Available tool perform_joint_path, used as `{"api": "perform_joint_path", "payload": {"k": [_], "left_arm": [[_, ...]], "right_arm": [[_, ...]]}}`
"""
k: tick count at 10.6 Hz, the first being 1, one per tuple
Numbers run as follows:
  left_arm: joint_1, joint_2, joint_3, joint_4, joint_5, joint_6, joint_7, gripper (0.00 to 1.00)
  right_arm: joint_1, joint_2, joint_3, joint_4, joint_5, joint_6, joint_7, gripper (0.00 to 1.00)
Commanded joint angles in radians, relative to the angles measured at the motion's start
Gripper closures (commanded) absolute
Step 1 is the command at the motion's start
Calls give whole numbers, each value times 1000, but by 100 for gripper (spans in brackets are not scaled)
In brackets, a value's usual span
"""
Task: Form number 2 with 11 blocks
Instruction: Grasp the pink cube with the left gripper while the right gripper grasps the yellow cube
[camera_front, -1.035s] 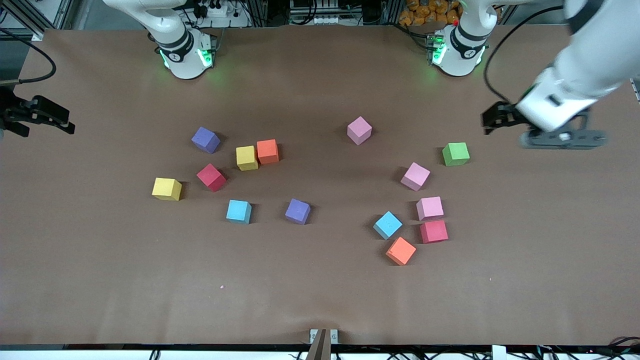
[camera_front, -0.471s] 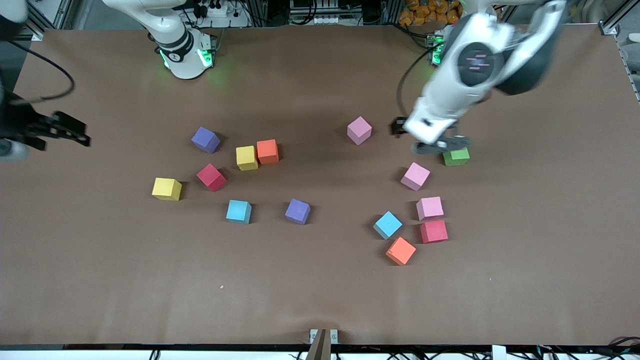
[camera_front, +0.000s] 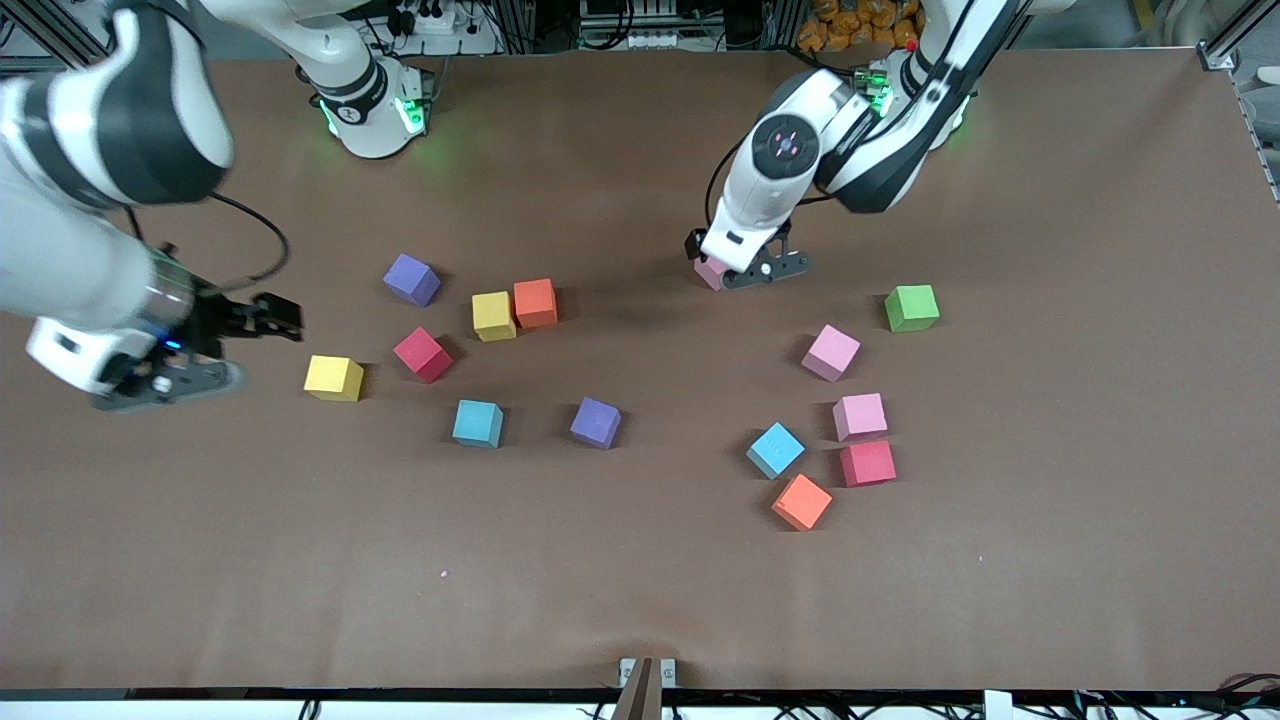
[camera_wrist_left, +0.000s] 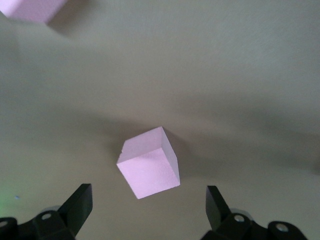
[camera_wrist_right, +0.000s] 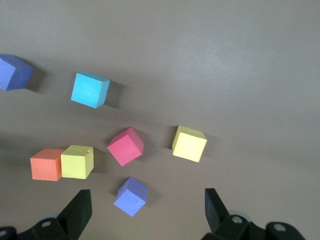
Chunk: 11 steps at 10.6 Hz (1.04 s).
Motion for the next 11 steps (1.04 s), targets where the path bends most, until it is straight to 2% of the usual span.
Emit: {"api": "perform_joint_path", "payload": {"k": [1, 2, 5, 8, 11], "left_arm": [[-20, 73, 5, 6, 3, 66, -134, 0], [-20, 89, 5, -4, 3, 78, -155, 0], [-17, 86, 5, -83, 3, 150, -272, 0], [-17, 89, 5, -108, 3, 175, -320, 0], [-17, 110, 5, -159, 3, 287, -321, 0]], "right_arm": [[30, 65, -4, -8, 104, 13, -9, 0], [45, 68, -4, -49, 129, 19, -10, 0], [152, 53, -6, -199, 122, 132, -1, 0], [290, 56, -7, -232, 119, 179, 31, 0], [354, 53, -7, -336, 117, 301, 55, 0]]}}
